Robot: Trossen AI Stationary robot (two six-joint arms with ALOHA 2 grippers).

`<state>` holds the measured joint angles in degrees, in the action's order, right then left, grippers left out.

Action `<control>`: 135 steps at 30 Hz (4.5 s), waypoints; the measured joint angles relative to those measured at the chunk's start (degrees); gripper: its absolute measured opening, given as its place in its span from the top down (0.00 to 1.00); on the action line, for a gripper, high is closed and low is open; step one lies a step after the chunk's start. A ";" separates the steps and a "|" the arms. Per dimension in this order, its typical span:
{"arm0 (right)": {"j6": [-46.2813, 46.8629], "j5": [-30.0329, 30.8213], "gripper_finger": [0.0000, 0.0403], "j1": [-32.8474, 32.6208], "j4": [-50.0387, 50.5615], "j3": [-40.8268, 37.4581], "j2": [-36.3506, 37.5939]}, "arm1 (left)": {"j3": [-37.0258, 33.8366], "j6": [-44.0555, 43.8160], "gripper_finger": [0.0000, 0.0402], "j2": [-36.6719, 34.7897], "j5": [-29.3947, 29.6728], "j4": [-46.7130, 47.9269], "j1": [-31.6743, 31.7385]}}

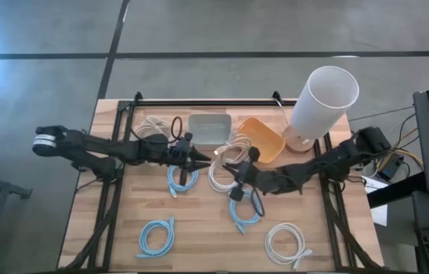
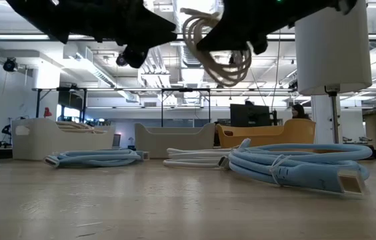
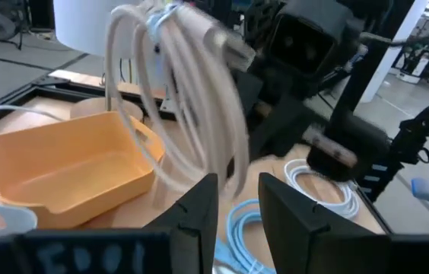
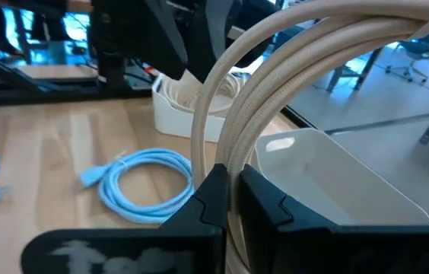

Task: Sort HDMI cables
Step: Put the brown HDMI cable into the white bin

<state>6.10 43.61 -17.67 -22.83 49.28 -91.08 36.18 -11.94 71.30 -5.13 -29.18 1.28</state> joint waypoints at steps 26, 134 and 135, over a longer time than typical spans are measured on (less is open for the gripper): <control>-2.30 2.45 0.97 0.39 0.22 4.02 -3.90 | 0.04 -0.28 0.75 6.50 -2.81 -8.63 0.35; 0.93 5.40 0.69 -3.45 3.35 3.99 -2.04 | -7.23 -20.03 0.92 -33.86 26.84 57.08 4.13; 0.93 5.40 0.70 -3.45 3.35 3.97 -2.04 | -8.04 -20.73 0.92 -34.14 27.15 57.22 4.13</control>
<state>7.03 49.01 -21.12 -19.49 53.25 -93.12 28.15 -32.68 37.15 22.03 28.04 5.41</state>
